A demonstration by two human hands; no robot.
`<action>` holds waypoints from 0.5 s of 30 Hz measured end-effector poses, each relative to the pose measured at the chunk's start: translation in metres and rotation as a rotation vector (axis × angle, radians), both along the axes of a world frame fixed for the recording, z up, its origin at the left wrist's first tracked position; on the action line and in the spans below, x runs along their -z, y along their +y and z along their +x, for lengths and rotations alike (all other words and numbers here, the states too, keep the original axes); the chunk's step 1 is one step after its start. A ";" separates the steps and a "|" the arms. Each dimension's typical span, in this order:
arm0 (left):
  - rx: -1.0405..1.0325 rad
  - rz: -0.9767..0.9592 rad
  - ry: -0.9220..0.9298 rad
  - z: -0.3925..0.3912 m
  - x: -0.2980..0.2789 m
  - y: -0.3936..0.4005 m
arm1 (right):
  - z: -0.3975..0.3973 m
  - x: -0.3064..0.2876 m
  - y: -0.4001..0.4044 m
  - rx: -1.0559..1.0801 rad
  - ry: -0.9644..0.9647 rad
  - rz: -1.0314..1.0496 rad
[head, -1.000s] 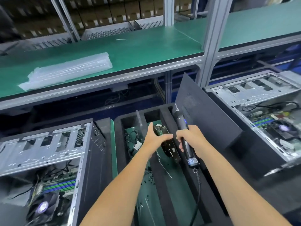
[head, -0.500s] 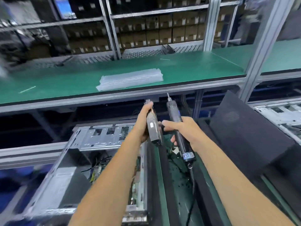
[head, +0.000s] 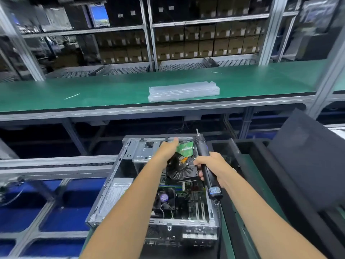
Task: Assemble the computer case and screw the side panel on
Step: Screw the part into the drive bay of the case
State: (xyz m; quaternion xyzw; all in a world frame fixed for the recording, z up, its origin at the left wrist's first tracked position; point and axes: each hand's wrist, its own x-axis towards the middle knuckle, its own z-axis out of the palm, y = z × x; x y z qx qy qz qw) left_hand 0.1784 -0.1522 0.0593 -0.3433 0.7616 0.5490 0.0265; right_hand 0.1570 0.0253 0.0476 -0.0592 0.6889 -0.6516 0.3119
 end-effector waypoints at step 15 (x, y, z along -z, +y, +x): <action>0.662 -0.061 0.043 0.025 -0.008 -0.050 | 0.010 0.002 0.002 -0.376 -0.113 0.007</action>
